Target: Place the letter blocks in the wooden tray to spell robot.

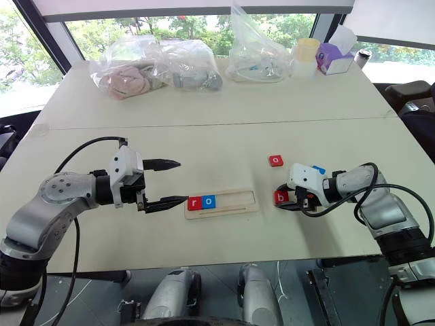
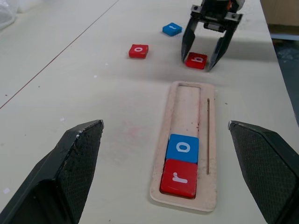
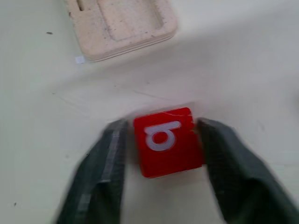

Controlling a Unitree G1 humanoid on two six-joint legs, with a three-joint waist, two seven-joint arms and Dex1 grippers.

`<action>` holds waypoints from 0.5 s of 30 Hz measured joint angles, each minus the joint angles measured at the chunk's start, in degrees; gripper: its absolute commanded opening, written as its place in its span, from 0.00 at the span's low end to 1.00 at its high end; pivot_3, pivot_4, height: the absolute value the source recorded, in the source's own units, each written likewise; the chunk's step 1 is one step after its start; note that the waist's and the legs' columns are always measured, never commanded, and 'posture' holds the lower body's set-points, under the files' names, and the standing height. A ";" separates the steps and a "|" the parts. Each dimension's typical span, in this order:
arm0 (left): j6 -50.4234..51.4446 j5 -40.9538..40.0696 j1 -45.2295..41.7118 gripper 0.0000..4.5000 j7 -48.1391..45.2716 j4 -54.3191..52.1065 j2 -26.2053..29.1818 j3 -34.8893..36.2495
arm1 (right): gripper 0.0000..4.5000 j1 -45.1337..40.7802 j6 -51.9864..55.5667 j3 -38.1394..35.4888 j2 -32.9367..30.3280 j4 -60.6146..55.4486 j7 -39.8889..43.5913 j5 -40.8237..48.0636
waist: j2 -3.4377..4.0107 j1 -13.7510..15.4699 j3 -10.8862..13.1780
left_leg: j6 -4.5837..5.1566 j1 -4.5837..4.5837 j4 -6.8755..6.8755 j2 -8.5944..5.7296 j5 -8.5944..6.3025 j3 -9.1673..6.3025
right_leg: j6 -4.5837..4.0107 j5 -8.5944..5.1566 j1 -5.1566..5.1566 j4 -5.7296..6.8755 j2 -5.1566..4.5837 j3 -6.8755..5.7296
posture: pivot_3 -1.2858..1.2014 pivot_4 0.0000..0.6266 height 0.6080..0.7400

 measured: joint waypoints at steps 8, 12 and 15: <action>-0.01 0.04 0.00 1.00 -0.02 0.02 0.07 0.00 | 0.48 -0.22 0.98 -0.19 -0.31 -0.78 0.11 -0.27 | 0.00 0.01 -0.01 | 0.00 0.00 0.01 0.00 0.00 -0.01 | 0.00 0.01 0.01 0.00 0.00 0.00 | 0.52 0.24 1.00; -0.09 0.30 -0.38 1.00 -0.06 0.06 0.04 -0.07 | 0.48 -4.78 6.48 -0.04 1.05 -7.27 0.88 1.74 | 0.01 -0.29 0.00 | 0.00 0.07 0.00 0.03 0.00 -0.08 | -0.03 0.03 -0.02 0.06 0.04 0.01 | 0.52 0.24 1.00; -0.14 0.50 -0.68 1.00 -0.05 0.05 -0.03 -0.08 | 0.48 -8.24 9.38 0.70 2.87 -11.05 0.99 2.37 | 0.01 -0.06 -0.01 | 0.00 0.08 -0.01 0.04 0.00 -0.10 | -0.04 0.02 0.00 0.08 0.10 -0.01 | 0.52 0.24 1.00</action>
